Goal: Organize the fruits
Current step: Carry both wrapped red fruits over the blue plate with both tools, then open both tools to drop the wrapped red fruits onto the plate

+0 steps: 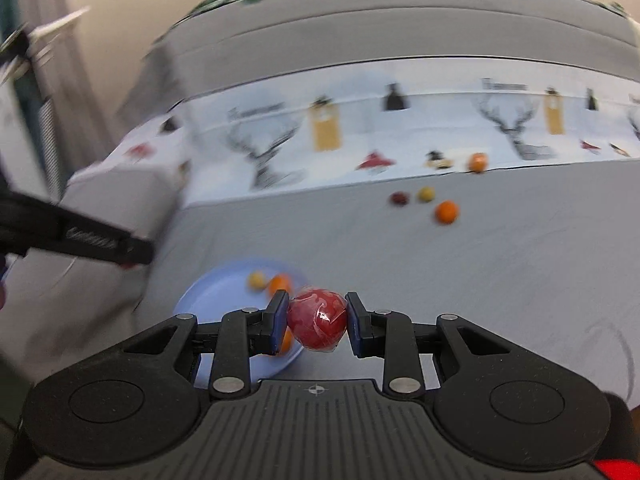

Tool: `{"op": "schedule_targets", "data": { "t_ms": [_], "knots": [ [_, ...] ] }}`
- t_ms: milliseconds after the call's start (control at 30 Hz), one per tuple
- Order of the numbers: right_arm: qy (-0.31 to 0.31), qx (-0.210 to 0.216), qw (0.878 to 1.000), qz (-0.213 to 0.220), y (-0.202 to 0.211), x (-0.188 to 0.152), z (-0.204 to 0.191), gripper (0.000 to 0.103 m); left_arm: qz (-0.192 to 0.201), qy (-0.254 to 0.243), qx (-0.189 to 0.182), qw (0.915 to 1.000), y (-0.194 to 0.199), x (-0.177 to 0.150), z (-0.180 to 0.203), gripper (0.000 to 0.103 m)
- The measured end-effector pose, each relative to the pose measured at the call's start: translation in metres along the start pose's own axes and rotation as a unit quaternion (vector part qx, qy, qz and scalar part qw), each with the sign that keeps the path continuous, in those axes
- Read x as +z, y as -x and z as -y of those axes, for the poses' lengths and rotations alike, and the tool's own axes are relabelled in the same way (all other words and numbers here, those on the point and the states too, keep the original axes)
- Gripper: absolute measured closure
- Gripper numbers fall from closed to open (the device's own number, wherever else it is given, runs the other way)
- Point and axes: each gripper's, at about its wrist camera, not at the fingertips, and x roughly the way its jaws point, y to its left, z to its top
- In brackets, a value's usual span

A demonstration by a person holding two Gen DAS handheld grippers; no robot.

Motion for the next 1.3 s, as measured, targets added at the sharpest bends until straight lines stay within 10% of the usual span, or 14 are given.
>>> {"op": "schedule_targets", "data": {
  "t_ms": [633,1300],
  "knots": [
    [0.094,0.009,0.996,0.000,0.028,-0.010,-0.053,0.071,0.011,0.050,-0.010,0.9986,0.023,-0.037,-0.038,0.070],
    [0.148,0.018,0.987,-0.051,-0.085,0.003,-0.066,0.071,-0.048,0.060,-0.020,0.9968,-0.097,-0.006,-0.047,0.070]
  ]
}}
